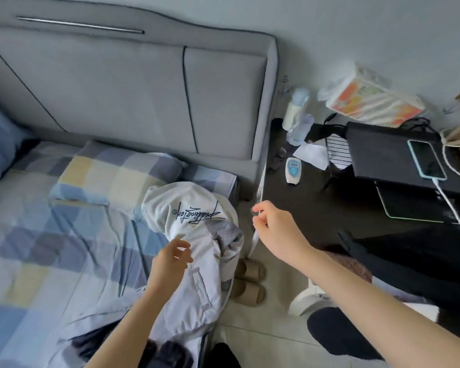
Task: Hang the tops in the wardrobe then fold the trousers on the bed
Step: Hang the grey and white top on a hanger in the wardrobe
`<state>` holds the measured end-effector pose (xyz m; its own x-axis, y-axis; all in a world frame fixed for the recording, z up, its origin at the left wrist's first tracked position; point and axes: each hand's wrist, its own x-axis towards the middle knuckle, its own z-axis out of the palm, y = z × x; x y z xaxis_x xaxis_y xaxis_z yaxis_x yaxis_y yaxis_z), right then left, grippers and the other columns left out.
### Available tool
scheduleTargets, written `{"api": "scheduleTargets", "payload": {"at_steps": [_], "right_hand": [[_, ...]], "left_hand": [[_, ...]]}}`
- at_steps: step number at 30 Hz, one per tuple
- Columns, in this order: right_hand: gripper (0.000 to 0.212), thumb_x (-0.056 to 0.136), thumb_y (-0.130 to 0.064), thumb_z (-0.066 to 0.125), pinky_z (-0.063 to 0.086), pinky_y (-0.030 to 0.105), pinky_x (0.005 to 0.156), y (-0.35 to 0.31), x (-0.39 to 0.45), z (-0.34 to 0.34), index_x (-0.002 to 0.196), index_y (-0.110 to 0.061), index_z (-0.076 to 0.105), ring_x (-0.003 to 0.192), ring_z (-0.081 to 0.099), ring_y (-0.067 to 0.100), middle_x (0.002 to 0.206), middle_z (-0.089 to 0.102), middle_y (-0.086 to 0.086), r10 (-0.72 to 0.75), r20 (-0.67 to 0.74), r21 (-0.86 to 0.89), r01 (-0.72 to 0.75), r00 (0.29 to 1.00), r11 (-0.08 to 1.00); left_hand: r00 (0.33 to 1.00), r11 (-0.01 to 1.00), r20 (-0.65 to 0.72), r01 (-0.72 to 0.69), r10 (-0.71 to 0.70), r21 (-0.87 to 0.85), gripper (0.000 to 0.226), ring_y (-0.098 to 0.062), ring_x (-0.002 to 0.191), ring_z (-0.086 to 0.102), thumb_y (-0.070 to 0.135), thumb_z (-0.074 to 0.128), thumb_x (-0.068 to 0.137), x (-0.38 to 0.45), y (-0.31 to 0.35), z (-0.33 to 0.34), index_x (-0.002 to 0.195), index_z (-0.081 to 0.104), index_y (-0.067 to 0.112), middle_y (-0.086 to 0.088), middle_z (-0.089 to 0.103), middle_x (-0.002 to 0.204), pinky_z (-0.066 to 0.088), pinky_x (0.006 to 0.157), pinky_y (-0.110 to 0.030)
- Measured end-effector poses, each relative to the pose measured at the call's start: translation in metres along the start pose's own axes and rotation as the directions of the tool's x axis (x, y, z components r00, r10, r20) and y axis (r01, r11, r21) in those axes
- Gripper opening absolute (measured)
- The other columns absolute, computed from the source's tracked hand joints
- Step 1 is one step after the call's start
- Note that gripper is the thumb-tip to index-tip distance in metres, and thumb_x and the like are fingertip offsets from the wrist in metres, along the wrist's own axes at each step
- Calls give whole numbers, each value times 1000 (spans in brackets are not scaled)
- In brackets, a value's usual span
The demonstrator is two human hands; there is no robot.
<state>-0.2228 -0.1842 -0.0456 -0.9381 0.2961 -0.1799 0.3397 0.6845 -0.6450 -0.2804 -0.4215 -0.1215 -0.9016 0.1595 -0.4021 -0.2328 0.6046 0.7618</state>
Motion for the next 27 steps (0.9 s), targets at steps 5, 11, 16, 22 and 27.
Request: {"api": "scheduleTargets", "payload": {"at_steps": [5,11,16,22,27], "right_hand": [[27,97,-28,43,50,38,80,30,91,83,120,-17,51,91,62,24,102,67,7,120,170,-80,-108,978,991],[33,99,-25,45,46,36,93,98,184,189,127,-10,51,112,57,28,119,63,11,291,312,-145,-257,905,955],[25,97,-31,47,45,35,91,165,240,270,85,-10,52,92,53,30,85,57,9,461,351,-157,-435,815,887],[70,92,-38,59,43,40,98,219,268,342,135,9,31,124,46,39,137,43,23,733,261,63,-769,629,637],[61,82,-23,71,47,51,97,241,275,372,130,-6,37,115,53,34,130,50,13,789,257,410,-803,558,433]], "left_hand": [[989,984,12,143,-145,106,9,-25,82,62,16,59,93,94,-60,-1,90,60,25,-1,65,89,50,64,-36],[966,926,107,192,-237,326,26,-25,101,60,27,61,91,202,-127,46,115,60,17,0,63,111,49,84,-32],[927,863,201,193,-316,468,48,-26,121,48,36,65,88,255,-170,104,130,52,16,-4,50,132,43,92,-32],[901,824,272,143,-337,548,79,-32,130,37,57,65,79,270,-212,193,140,33,19,-2,33,141,37,104,-44],[904,749,158,219,-397,626,75,-30,126,43,48,58,81,267,-226,243,139,20,18,-6,30,133,42,99,-45]]}}
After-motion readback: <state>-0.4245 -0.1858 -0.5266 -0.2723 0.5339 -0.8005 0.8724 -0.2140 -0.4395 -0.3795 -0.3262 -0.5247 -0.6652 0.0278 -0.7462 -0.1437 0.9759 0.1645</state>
